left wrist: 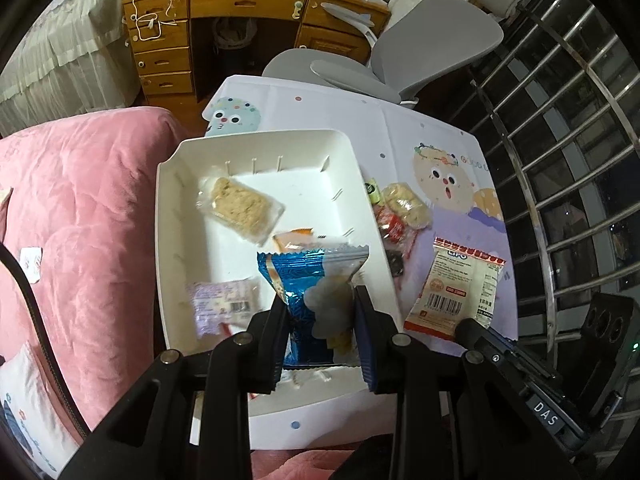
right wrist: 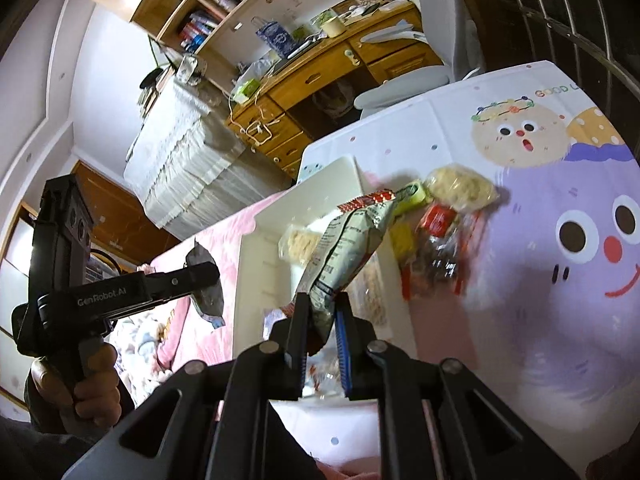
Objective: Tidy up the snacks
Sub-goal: 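Open both tools to release the snacks into the white tray, then withdraw both tools from the tray toward the remaining snacks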
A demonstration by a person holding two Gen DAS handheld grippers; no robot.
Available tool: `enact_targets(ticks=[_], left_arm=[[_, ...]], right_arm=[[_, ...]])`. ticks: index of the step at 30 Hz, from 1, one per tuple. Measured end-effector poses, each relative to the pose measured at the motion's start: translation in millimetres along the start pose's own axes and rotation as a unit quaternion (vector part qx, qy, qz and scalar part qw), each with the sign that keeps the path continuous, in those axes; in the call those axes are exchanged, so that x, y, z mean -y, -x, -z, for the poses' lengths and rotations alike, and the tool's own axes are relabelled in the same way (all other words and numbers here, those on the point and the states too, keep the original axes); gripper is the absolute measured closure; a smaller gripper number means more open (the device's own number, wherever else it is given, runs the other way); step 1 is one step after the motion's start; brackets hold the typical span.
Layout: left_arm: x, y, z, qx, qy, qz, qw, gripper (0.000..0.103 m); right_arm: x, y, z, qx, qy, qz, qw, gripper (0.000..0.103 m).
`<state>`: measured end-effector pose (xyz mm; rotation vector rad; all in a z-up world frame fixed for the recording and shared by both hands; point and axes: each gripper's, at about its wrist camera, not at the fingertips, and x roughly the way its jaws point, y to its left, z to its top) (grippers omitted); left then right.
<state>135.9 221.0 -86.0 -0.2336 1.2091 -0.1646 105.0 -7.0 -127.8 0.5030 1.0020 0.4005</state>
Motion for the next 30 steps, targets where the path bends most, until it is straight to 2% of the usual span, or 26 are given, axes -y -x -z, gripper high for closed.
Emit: enact_targets(ticks=[10,12,14,15,18,21,25,30], left_arm=[[-20,-4,37,0.009,-0.025,-0.016,0.9995,0.074],[-23,-4,42,0.012,-0.025,-0.016,0.9995,0.067],[-27,-3,46,0.018,-0.020,-0.014,0.9995,0.037],[-28,-1,47,0.023,-0.018,-0.014,0.9995,0.035],[-29,5,51,0.040,-0.017,-0.012,0.9990,0.034],[-26,8,51,0.051,-0.017,-0.009,0.9985,0.029],[-20,5,52,0.049,-0.022,-0.002,0.9986,0.027],[-4,-3,52,0.039,-0.032,0.005,0.9987,0.026]], right_arm=[[-49,-22,41,-0.043,0.067,0.026,0.996,0.091],[-57,-26,46,-0.049,0.078,0.032,0.995,0.089],[-60,-32,52,-0.059,0.080,0.048,0.994,0.088],[-59,-34,54,-0.066,0.076,0.054,0.993,0.087],[-56,-36,60,-0.077,0.061,0.060,0.993,0.083],[-53,-32,62,-0.076,0.054,0.068,0.993,0.075],[-47,-27,64,-0.075,0.041,0.080,0.993,0.064],[-36,-21,63,-0.077,0.031,0.094,0.992,0.060]])
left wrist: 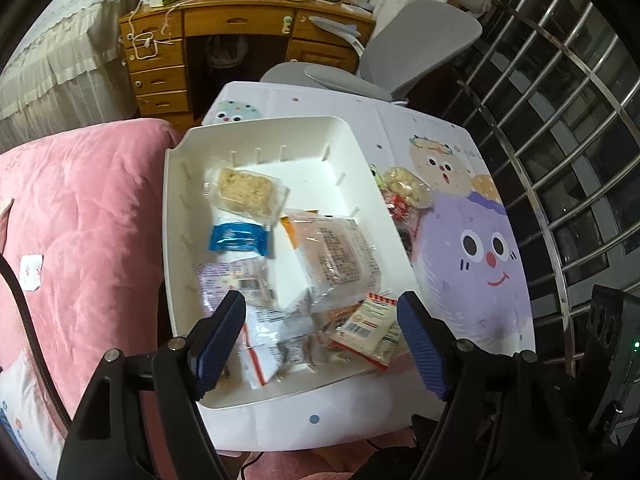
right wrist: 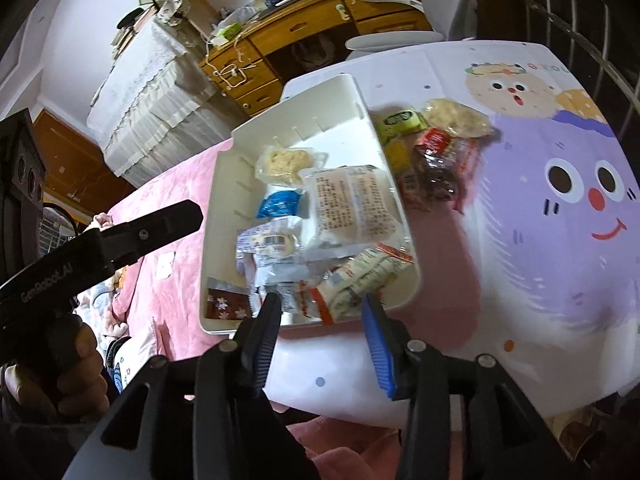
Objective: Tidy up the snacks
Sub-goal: 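Withdraw both tools from the tray toward the remaining snacks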
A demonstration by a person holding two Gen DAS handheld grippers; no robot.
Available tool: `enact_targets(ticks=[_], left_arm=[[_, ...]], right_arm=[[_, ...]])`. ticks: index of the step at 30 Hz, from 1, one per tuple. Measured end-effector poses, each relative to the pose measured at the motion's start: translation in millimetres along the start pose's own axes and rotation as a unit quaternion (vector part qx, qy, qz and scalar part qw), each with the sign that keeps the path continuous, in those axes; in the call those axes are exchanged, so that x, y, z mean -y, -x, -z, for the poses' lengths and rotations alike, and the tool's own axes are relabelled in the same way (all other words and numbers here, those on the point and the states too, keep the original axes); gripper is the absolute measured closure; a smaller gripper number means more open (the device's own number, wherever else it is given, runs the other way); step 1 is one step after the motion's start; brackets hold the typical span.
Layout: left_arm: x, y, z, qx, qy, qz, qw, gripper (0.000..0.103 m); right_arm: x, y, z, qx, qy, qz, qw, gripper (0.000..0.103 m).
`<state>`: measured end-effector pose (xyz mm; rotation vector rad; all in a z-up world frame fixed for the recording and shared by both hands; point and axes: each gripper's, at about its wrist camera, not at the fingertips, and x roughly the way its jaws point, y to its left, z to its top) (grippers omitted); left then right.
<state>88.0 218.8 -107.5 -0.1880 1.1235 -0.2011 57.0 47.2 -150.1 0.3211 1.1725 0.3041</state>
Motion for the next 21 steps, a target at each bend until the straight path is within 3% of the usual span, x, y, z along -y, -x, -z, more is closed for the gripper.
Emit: enact_targets(ticks=[8,21], left_arm=[[41,-14,-3,0.000,-0.003,0.011,0.9999,0.025],[143,-34,1,0.014,0.030,-0.022,0.9992,0.022]], right_arm=[[39,13,0,-0.003,-0.014,0.016,1.000,0.052],[134,47,-30,-0.015,0.008,0.005,1.000,0.044]])
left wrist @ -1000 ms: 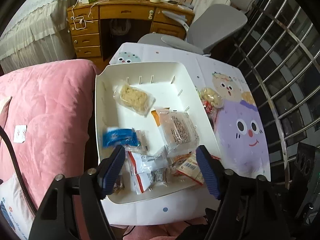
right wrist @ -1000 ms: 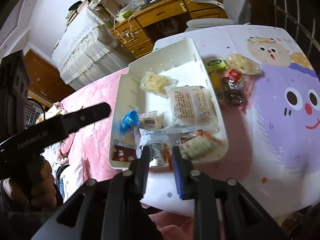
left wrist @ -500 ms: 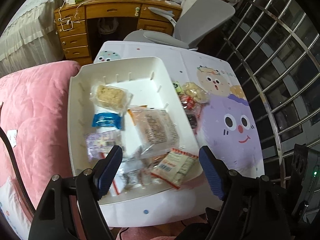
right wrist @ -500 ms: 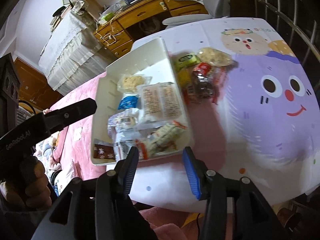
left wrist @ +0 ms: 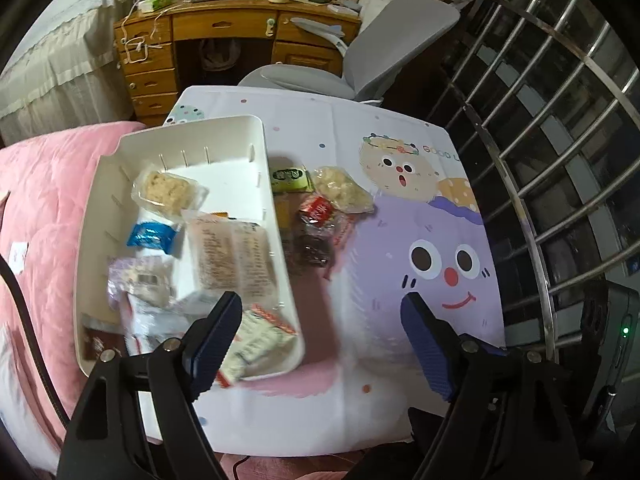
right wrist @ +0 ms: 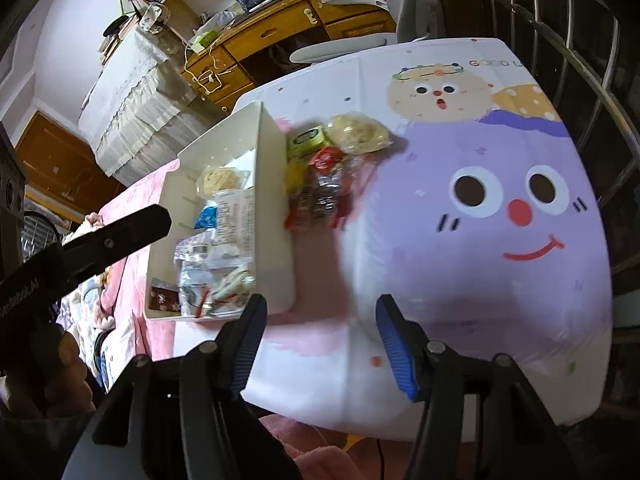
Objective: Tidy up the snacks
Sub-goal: 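Withdraw both tools from the tray toward the remaining snacks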
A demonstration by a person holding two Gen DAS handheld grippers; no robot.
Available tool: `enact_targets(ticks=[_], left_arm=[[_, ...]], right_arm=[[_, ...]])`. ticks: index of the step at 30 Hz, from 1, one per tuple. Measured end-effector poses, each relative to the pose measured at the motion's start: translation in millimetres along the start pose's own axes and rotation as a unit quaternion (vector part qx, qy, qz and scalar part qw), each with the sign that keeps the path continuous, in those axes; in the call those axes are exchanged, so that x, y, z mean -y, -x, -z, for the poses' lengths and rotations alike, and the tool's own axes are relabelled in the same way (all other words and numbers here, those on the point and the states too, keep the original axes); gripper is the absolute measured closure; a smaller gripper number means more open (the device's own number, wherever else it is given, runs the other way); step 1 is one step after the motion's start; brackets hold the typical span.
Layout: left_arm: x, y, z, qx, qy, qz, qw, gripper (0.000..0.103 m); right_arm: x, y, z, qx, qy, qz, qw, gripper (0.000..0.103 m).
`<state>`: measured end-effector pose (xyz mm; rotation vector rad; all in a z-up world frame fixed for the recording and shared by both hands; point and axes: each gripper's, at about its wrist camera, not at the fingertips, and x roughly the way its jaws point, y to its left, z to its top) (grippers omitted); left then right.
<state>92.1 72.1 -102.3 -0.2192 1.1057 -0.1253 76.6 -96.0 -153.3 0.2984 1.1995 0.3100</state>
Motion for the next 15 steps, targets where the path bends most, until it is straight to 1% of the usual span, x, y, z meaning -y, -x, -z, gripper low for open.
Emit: enact_targets(ticks=[5,8,12,15], left_arm=[[28,-15,6,0.002,0.042,-0.013,0.9990,0.022],[46,-29,9,-0.006,0.057,-0.023,0.9981,0.022],[59,-40,8,-0.011,0.091,-0.033,0.9953,0.022],[65,-47,3,-0.013,0.107,-0.043,0.9933,0.022]], right_arm=[[36,6,-10,-0.017,0.019,-0.005,1.000,0.042],[59,8,-17,-0.028,0.030,-0.005,0.999,0.041],[86,8,-26,-0.038,0.037,-0.003,0.999,0.040],[103,8,-35,-0.040,0.040,-0.004,0.998,0.040]])
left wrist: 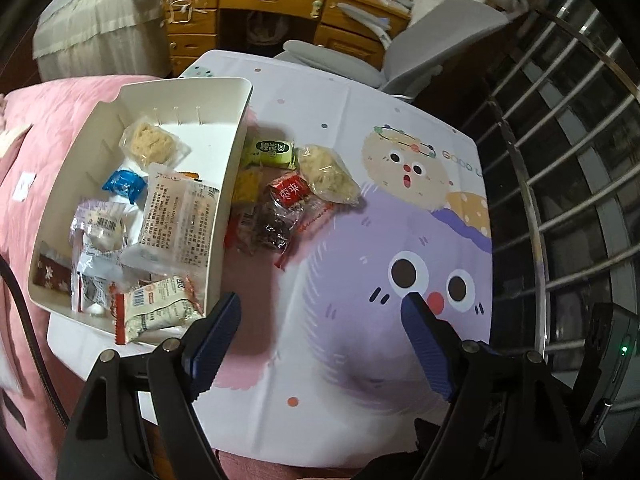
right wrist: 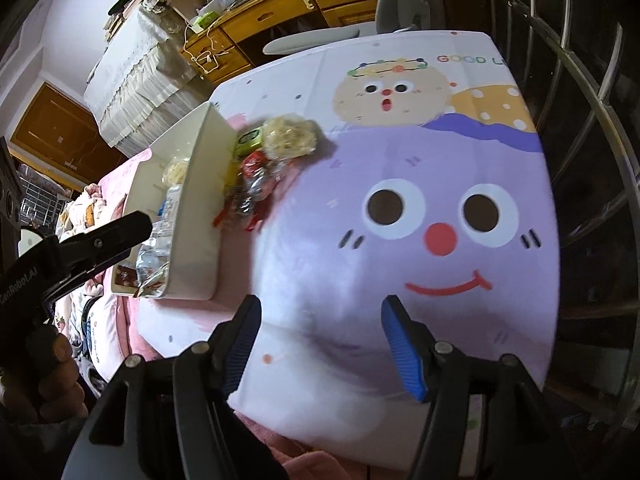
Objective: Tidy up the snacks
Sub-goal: 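Withdraw both tools from the tray toward the remaining snacks, then grasp the clear yellow-crumb bag with the right tool while the left tool grasps the red-labelled bag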
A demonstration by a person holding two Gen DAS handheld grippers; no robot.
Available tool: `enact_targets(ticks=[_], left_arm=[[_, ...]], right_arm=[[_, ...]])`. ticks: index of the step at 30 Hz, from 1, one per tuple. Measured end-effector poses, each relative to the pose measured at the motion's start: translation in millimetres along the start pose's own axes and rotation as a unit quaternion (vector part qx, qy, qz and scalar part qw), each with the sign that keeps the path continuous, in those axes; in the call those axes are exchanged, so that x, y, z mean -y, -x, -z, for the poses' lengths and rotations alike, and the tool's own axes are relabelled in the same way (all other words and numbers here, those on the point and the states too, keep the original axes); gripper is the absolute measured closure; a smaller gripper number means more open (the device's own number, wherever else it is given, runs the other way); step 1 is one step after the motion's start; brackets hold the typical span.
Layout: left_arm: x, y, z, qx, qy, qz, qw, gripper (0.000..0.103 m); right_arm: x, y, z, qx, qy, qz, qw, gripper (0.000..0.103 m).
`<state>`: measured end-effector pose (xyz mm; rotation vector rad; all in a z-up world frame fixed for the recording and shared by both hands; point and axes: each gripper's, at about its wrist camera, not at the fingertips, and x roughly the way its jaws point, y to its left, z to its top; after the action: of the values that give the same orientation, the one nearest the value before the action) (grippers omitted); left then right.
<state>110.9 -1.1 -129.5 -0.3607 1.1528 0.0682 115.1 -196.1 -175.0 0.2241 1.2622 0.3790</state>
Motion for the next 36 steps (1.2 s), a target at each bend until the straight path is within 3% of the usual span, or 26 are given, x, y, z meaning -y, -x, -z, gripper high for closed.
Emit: enact_targets(ticks=[11,21,36], left_arm=[[3,-29,-30,-0.001,0.104,-0.033,0.9940,0.022],[6,-69,-51,0.022,0.152,-0.052,0.9867,0.022],[8,-139,-63,0.053,0.105,-0.092,0.9888,0.024]], right_arm=[[36,-7,-64,0.020,-0.001,-0.008,1.000,0.034],[42,-37,-129,0.018,0.017,-0.020,1.000,0.033],[17,-125,-205,-0.036,0.020,-0.068,0.997,0.033]])
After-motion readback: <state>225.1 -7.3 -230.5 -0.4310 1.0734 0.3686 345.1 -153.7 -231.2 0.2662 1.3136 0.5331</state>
